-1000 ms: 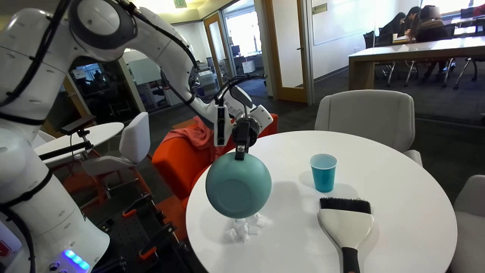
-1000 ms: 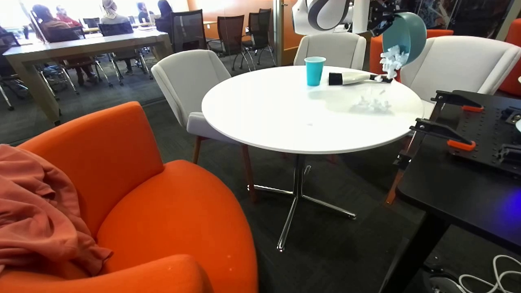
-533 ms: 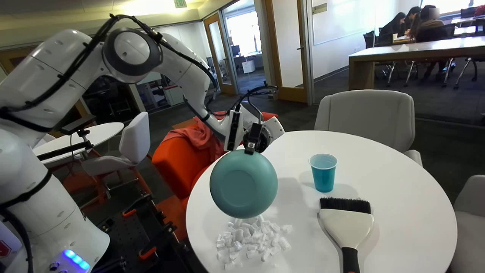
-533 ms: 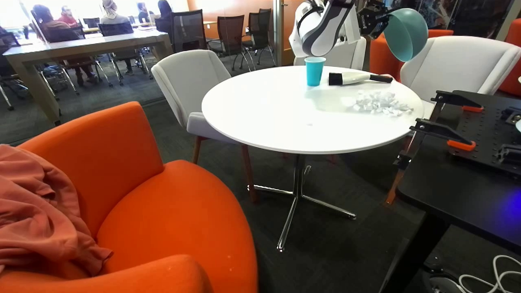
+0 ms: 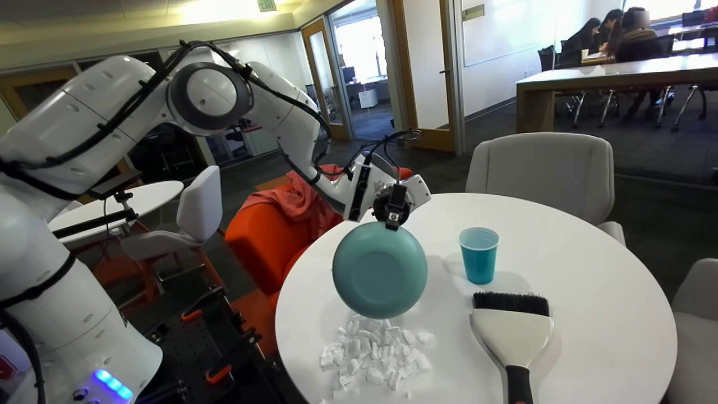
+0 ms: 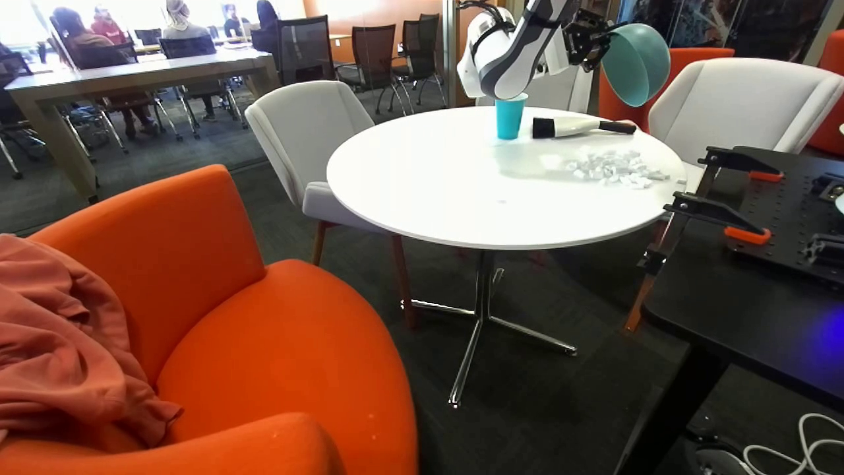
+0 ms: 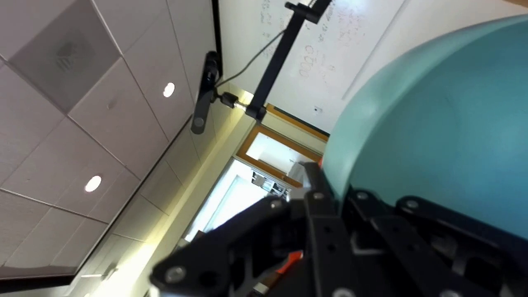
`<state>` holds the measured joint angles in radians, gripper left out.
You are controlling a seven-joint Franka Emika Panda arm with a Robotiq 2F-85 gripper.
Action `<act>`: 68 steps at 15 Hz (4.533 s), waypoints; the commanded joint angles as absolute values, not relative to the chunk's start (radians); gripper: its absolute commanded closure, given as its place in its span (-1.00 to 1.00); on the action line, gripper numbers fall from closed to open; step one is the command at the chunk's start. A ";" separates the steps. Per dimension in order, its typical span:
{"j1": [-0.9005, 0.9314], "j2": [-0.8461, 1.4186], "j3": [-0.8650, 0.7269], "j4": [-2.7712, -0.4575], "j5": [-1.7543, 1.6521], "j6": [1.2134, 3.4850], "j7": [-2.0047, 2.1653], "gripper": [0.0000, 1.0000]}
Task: Pour the things in the bowl onto the table and then sweep them to the left
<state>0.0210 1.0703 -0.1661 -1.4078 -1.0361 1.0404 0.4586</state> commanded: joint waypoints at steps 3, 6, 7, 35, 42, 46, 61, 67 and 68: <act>-0.039 0.943 -0.090 -1.447 -0.960 1.208 0.465 0.96; -0.049 0.866 -0.074 -1.493 -0.892 1.309 0.475 0.96; -0.049 0.836 -0.070 -1.514 -0.869 1.345 0.479 0.96; -0.063 0.755 -0.091 -1.603 -0.676 2.466 0.323 0.96; -0.112 0.883 -0.002 -1.422 -0.303 2.450 -0.125 0.96; -0.152 0.974 0.052 -1.308 -0.202 2.448 -0.328 0.96; -0.145 1.093 0.055 -1.106 -0.154 2.277 -0.465 -0.45; -0.119 0.924 0.030 -1.289 -0.174 2.231 -0.430 -1.00; -0.112 0.885 0.022 -1.333 -0.185 2.227 -0.429 -1.00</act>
<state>-0.1382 1.0350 0.0533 -1.1650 -0.1639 2.2600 -0.4467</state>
